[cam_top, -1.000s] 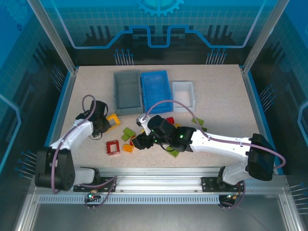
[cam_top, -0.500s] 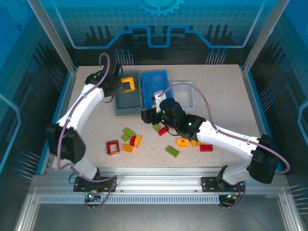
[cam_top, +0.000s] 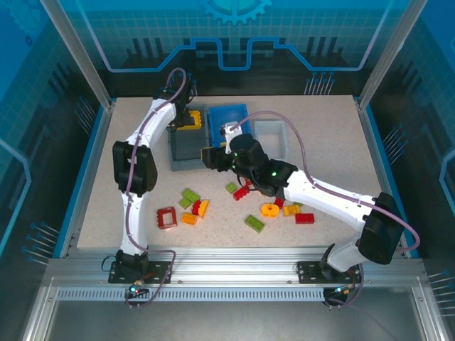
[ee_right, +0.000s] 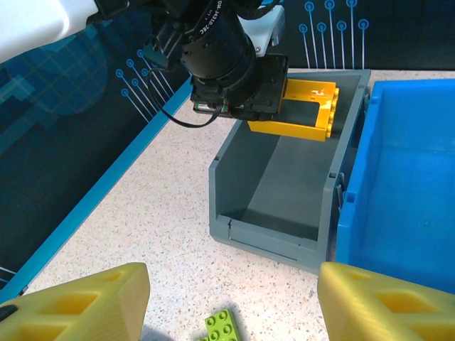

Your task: Sort the legos into containers by color

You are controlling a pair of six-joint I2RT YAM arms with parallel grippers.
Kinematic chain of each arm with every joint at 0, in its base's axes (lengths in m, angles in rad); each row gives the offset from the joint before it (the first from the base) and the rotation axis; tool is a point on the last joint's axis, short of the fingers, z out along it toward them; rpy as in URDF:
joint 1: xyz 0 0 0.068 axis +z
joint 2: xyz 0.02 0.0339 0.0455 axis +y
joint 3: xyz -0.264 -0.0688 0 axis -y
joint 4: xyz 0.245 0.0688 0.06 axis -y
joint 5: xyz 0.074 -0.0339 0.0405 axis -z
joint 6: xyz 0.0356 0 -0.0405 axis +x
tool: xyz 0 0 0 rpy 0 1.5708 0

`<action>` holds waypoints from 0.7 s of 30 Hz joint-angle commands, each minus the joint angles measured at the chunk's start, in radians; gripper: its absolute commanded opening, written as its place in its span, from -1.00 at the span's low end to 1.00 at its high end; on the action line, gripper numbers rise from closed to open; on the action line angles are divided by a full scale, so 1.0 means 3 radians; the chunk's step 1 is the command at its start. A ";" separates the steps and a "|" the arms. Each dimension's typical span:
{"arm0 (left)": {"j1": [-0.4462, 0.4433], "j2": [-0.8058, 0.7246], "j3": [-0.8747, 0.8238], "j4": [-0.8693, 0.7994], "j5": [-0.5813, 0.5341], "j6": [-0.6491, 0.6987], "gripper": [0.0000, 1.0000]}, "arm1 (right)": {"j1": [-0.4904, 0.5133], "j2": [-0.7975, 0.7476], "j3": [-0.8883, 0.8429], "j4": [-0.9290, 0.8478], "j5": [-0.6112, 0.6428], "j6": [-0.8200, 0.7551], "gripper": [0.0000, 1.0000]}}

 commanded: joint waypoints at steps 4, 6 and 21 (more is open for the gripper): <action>0.0019 0.0253 0.0288 -0.0142 -0.0011 0.0042 -1.00 | -0.0030 0.0051 0.0044 -0.0032 0.0059 0.0096 0.30; 0.0019 0.0357 0.0408 -0.0205 0.0016 0.0025 -1.00 | -0.0023 0.0051 0.0056 -0.0061 0.0057 0.0096 0.30; -0.0044 0.0317 0.0466 -0.0208 0.0180 -0.0019 -0.32 | -0.0020 -0.0053 -0.0068 -0.0186 0.0065 0.0173 0.31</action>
